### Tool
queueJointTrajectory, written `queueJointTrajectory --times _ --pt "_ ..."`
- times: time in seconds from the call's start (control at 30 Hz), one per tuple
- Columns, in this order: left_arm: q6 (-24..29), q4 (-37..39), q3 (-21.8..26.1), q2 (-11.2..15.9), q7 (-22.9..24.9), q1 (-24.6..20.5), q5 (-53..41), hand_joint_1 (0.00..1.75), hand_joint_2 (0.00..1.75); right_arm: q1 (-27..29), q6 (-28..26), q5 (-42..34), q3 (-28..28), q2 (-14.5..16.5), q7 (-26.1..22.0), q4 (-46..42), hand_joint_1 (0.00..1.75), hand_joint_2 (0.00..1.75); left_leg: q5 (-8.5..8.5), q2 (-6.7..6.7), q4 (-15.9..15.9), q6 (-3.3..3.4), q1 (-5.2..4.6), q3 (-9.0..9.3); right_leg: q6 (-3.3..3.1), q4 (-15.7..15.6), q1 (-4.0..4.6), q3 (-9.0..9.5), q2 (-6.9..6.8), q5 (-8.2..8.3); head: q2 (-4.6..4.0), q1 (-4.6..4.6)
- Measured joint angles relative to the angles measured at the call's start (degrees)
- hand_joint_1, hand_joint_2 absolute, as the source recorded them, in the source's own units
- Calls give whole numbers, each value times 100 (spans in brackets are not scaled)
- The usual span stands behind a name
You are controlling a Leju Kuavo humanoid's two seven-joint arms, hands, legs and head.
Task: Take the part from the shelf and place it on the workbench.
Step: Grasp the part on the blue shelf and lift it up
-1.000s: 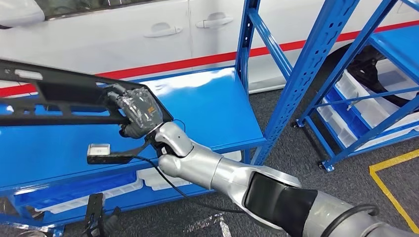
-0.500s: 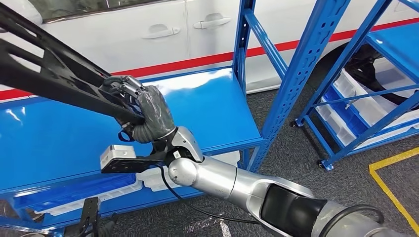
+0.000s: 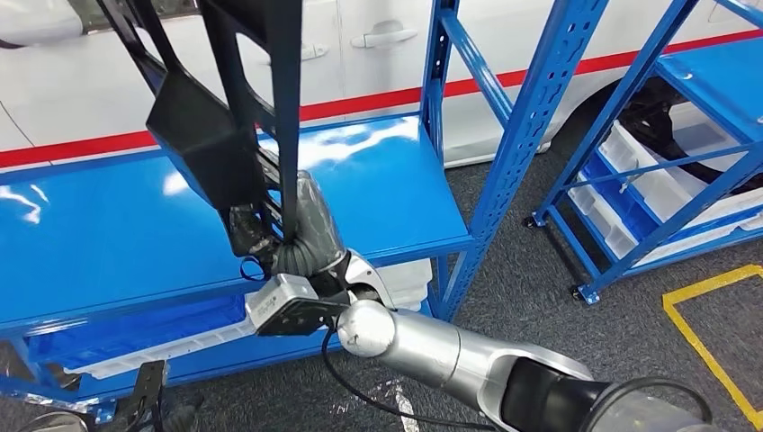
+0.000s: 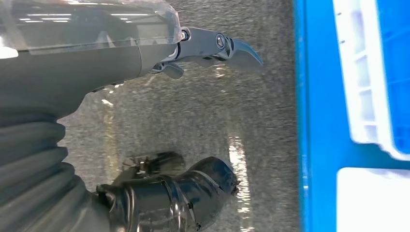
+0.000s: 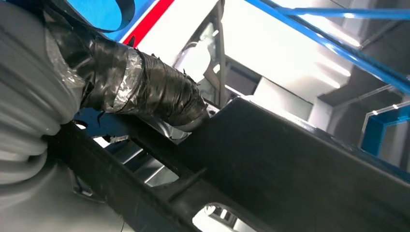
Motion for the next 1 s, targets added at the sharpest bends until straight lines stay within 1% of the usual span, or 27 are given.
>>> queueJointTrajectory --times 0.03,0.07,0.13,0.17,0.2,0.27,0.3,0.33,0.37,0.4,0.43,0.47,0.5,0.53,0.57,0.6,0.63,0.67,0.7,0.73,0.8,0.83,0.87,0.9,0.93,0.97,1.0 --pt "11 1 0 5 79 -25 -14 0 175 22 13 -27 0 -5 -7 -35 175 175 31 -10 24 -33 -10 -36 -32 -34 14 -3 13 -9 0 -2" --pt "30 1 0 3 144 -45 -20 0 175 42 23 -48 -1 -8 -14 -58 175 175 66 -18 33 -57 -11 -50 -77 -21 22 -46 21 35 0 -4" --pt "85 -1 0 -9 234 -72 -22 0 175 59 44 -83 -1 -12 -25 -86 175 175 34 -19 66 -102 8 -102 -168 -25 19 -113 17 102 -1 -5" --pt "128 -1 0 -23 272 -80 -22 0 175 63 54 -95 -1 -13 -30 -107 175 175 -116 -16 184 -126 18 -152 -214 -33 15 -157 13 152 -1 -7" --pt "171 -2 0 -45 301 -88 -21 0 175 63 63 -102 -1 -14 -33 -126 175 175 -326 -11 370 -148 27 -210 -250 -41 12 -203 10 198 -1 -7" --pt "294 -4 0 -112 355 -115 -11 0 175 64 114 -153 0 -14 -35 -159 175 175 -869 -11 1072 -172 28 -368 -293 -45 37 -315 1 296 -1 -7" --pt "345 -5 0 -145 372 -127 -3 0 175 64 146 -187 0 -14 -36 -165 175 175 -1037 -11 1386 -169 28 -422 -305 -44 53 -365 -3 334 -1 -7" --pt "394 -5 1 -181 388 -137 11 0 175 64 192 -235 1 -14 -37 -169 175 175 -1112 -13 1620 -147 21 -415 -319 -43 75 -429 -6 384 -1 -7" --pt "424 -6 1 -208 396 -141 25 0 175 64 228 -273 1 -14 -38 -169 175 175 -1061 -15 1651 -111 8 -326 -327 -42 93 -487 -6 429 -1 -7" --pt "451 -6 2 -231 401 -145 36 0 175 64 254 -299 1 -14 -42 -170 175 175 -936 -17 1492 -65 -15 -148 -331 -41 107 -541 -3 472 -1 -7" --pt "488 -6 3 -255 405 -155 50 0 175 64 278 -327 1 -14 -46 -171 175 175 -789 -20 1195 -7 -51 112 -333 -42 118 -593 1 520 -1 -7" --pt "531 -6 4 -272 405 -172 62 0 175 64 295 -351 1 -14 -51 -173 175 175 -721 -23 813 49 -93 375 -328 -45 118 -625 2 556 -1 -7" --pt "593 -6 8 -298 380 -194 74 0 175 63 317 -381 1 -13 -57 -173 175 175 -711 -25 407 94 -133 637 -310 -59 113 -645 -2 599 -1 -7" --pt "655 -6 13 -329 324 -211 83 0 175 63 341 -410 1 -13 -63 -174 175 175 -729 -29 111 124 -167 814 -284 -84 100 -654 -11 647 -1 -7" --pt "711 -6 18 -362 240 -220 87 0 175 62 363 -437 1 -11 -69 -174 175 175 -756 -33 -70 143 -190 898 -256 -117 84 -658 -19 698 -1 -7" --pt "762 -6 22 -398 130 -208 85 0 175 61 379 -458 1 -8 -75 -173 175 175 -717 -36 -172 157 -207 932 -221 -166 73 -658 -25 765 -1 -6" --pt "795 -6 27 -431 34 -181 84 0 175 61 384 -470 1 -4 -80 -173 175 175 -634 -34 -234 176 -197 929 -196 -206 71 -670 -24 806 -1 -6" --pt "822 -6 31 -466 -39 -147 82 0 175 61 385 -483 1 0 -84 -172 175 175 -541 -20 -312 190 -185 921 -178 -213 75 -691 -21 786 -1 -5" --pt "853 -6 36 -512 -92 -111 81 0 175 54 383 -493 1 3 -86 -171 175 175 -444 -8 -390 209 -168 903 -158 -123 86 -738 -18 647 -1 -4" --pt "884 -6 40 -562 -118 -83 81 0 175 47 380 -499 1 3 -87 -171 175 175 -364 4 -445 218 -144 868 -143 83 94 -807 -19 412 -1 -3" --pt "973 -6 43 -681 -142 -42 81 0 175 45 375 -502 1 3 -89 -168 175 175 -250 8 -436 226 -138 713 -105 765 94 -965 -23 -125 -1 -1" --pt "1039 -6 44 -741 -139 -24 82 0 175 54 374 -505 1 3 -93 -162 175 175 -209 9 -407 222 -133 629 -86 1076 90 -1012 -25 -249 -1 -2" --pt "1108 -6 44 -804 -133 -3 82 0 175 65 373 -508 1 4 -102 -152 175 175 -169 11 -371 213 -127 538 -68 1283 85 -1013 -27 -251 -1 -2" --pt "1173 -6 44 -860 -128 18 82 0 175 72 373 -511 1 4 -113 -140 175 175 -134 14 -328 201 -116 447 -50 1338 78 -954 -28 -152 -1 -2" --pt "1223 -6 44 -913 -122 35 83 0 175 76 374 -515 1 5 -125 -127 175 175 -103 16 -272 181 -99 346 -29 1254 66 -828 -29 8 -1 -2" --pt "1254 -6 44 -960 -119 47 83 0 175 78 374 -515 1 7 -136 -117 175 175 -77 18 -206 156 -77 239 -5 1045 52 -643 -29 173 -1 -2" --pt "1279 -6 44 -996 -116 52 82 0 175 80 375 -515 2 10 -144 -110 175 175 -51 19 -135 122 -46 127 25 767 50 -456 -28 229 -1 -1"
